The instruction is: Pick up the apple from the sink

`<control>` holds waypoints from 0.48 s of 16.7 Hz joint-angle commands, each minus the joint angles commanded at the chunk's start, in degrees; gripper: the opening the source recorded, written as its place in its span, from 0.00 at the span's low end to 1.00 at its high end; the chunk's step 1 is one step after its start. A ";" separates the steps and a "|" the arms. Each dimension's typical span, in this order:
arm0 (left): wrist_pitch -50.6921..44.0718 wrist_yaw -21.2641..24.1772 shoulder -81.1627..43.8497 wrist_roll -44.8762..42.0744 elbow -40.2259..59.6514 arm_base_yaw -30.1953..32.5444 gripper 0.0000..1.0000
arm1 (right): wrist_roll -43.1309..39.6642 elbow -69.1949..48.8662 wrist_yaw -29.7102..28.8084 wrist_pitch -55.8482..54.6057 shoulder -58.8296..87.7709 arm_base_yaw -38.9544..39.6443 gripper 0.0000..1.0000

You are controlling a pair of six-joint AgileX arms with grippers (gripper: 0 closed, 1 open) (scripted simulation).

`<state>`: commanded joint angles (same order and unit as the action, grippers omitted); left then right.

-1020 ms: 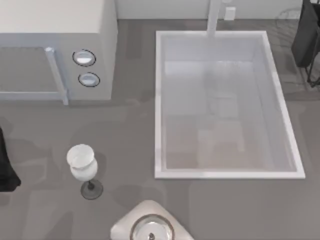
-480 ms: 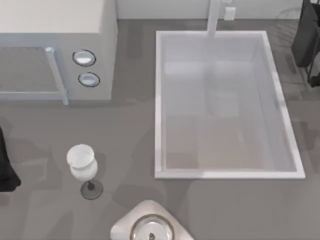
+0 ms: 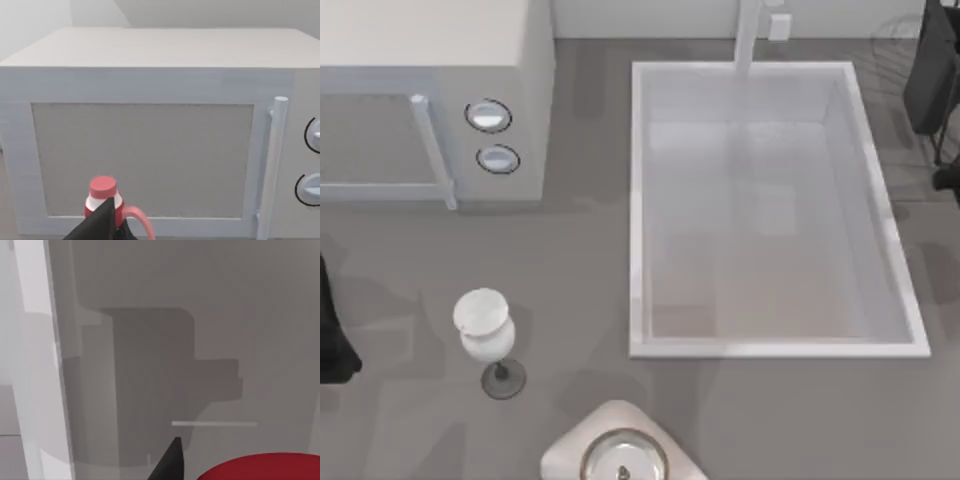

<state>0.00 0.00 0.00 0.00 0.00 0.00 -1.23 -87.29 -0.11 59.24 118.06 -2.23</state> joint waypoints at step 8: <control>0.00 0.00 0.00 0.00 0.00 0.00 1.00 | 0.00 0.00 0.00 0.00 0.00 0.00 0.75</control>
<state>0.00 0.00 0.00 0.00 0.00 0.00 -1.23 -87.29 -0.11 59.24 118.06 -2.23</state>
